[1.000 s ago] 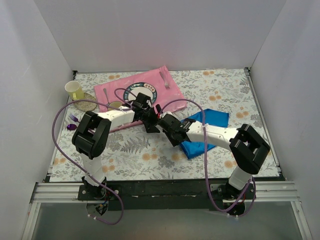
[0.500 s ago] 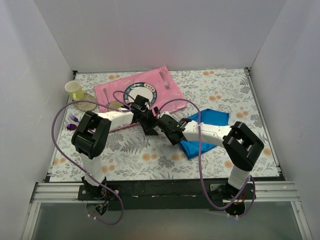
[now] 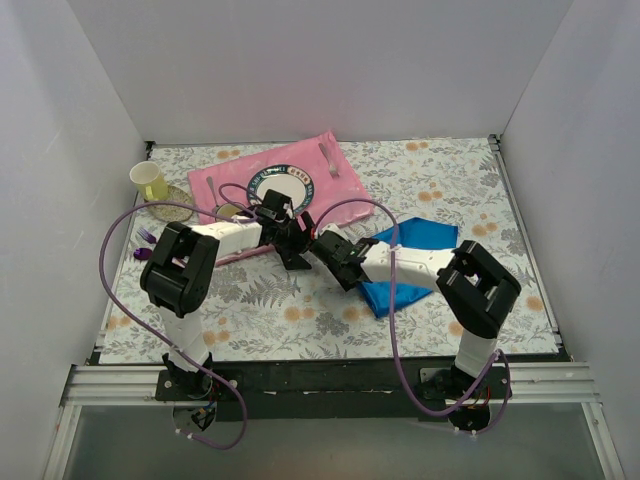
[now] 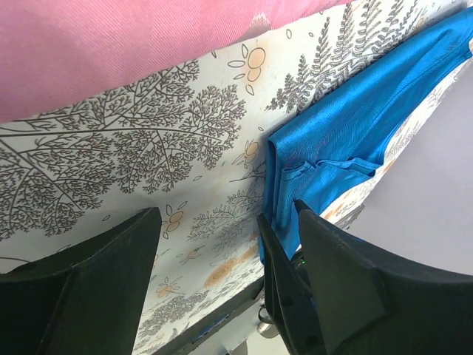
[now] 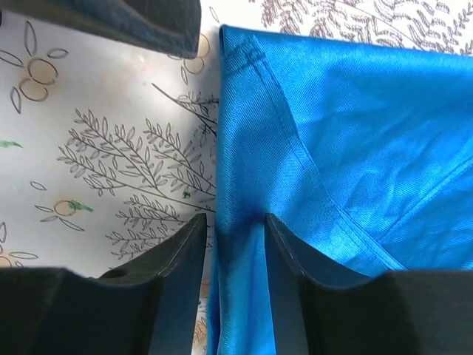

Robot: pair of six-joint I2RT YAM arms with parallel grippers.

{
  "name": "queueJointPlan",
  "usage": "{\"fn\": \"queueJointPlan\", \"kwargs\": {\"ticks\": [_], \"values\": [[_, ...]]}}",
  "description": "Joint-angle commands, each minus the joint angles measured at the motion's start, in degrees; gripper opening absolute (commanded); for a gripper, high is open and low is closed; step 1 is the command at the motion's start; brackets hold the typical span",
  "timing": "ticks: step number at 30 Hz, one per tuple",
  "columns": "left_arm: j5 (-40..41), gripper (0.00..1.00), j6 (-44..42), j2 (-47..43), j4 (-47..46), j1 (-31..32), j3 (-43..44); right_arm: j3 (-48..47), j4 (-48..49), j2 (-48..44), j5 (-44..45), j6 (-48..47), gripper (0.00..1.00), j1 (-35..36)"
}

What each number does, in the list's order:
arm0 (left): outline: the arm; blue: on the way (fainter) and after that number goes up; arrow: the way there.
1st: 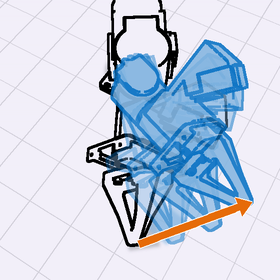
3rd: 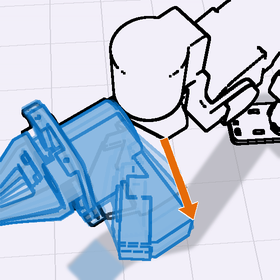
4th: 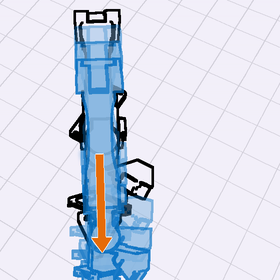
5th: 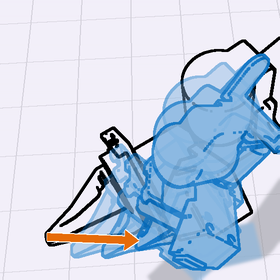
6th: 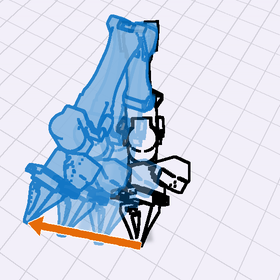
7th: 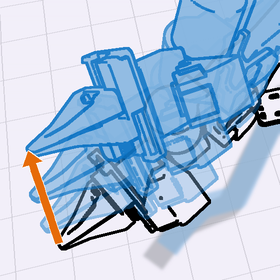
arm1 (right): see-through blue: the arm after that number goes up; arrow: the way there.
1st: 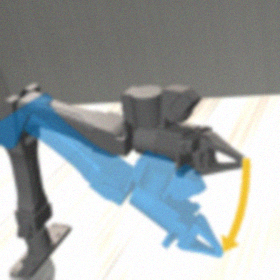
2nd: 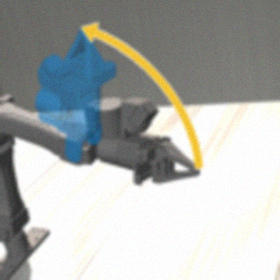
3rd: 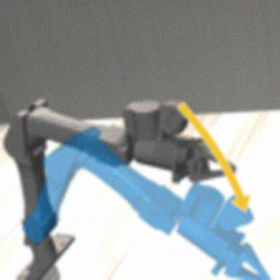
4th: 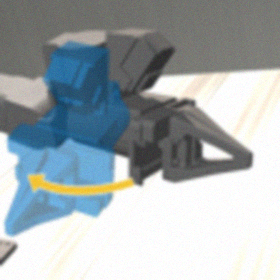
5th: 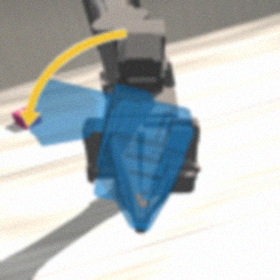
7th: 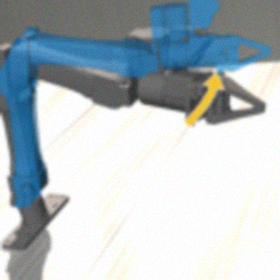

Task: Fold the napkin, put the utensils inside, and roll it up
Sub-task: Roll the napkin with the utensil

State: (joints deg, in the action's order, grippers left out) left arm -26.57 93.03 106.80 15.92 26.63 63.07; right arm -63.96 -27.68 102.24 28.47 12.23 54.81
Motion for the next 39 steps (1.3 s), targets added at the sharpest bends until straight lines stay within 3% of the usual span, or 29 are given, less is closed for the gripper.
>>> {"fn": "queueJointPlan", "kwargs": {"ticks": [1, 12, 19, 27, 39], "values": [[0.11, 0.76, -0.04, -4.76, -0.19, -1.49, -0.49, 1.82, -1.76, 1.83, 1.15, 0.34, 0.47, -0.23], [-1.82, 0.80, 1.18, -5.29, -4.49, -3.43, -3.83, 3.23, -2.73, 1.65, 3.88, 0.34, 0.48, 0.04], [-4.45, 0.82, 2.06, -3.80, -7.31, -3.60, -2.51, 2.18, 2.54, -7.03, -5.33, -0.71, 0.59, -0.05], [-3.41, 0.82, 2.85, -3.70, -7.93, -3.60, -2.07, 0.94, 2.46, -12.32, -7.29, -2.21, 0.68, -0.31], [1.43, 0.86, 4.08, -7.14, -2.13, -3.61, -1.10, 5.08, 2.55, -8.46, -4.65, -1.60, 0.65, -0.23]]}}
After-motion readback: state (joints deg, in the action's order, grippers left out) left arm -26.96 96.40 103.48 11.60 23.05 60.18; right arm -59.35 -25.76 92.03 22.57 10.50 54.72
